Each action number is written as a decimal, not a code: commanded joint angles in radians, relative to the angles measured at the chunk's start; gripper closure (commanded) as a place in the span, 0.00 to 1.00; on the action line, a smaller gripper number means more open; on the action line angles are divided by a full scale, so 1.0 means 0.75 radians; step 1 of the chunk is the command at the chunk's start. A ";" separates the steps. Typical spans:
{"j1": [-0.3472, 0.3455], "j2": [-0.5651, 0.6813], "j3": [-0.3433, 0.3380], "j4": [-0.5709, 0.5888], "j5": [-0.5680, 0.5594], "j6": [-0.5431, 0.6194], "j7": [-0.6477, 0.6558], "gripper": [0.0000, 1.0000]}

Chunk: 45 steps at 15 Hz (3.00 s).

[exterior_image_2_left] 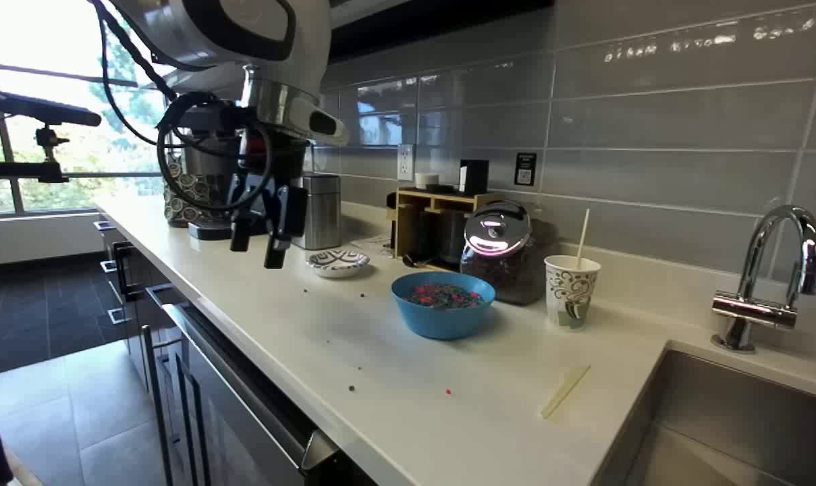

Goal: Put the cereals inside the blue bowl

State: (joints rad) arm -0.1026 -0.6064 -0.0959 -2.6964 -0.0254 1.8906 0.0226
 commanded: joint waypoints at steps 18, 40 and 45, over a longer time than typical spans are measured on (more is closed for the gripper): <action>-0.235 0.091 -0.122 -0.072 -0.181 0.413 -0.034 0.00; -0.286 0.529 -0.230 -0.071 -0.256 0.830 -0.204 0.00; -0.283 0.609 -0.242 -0.071 -0.261 0.843 -0.221 0.00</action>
State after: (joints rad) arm -0.3101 -0.1946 -0.2685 -2.7502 -0.2049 2.4886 -0.1269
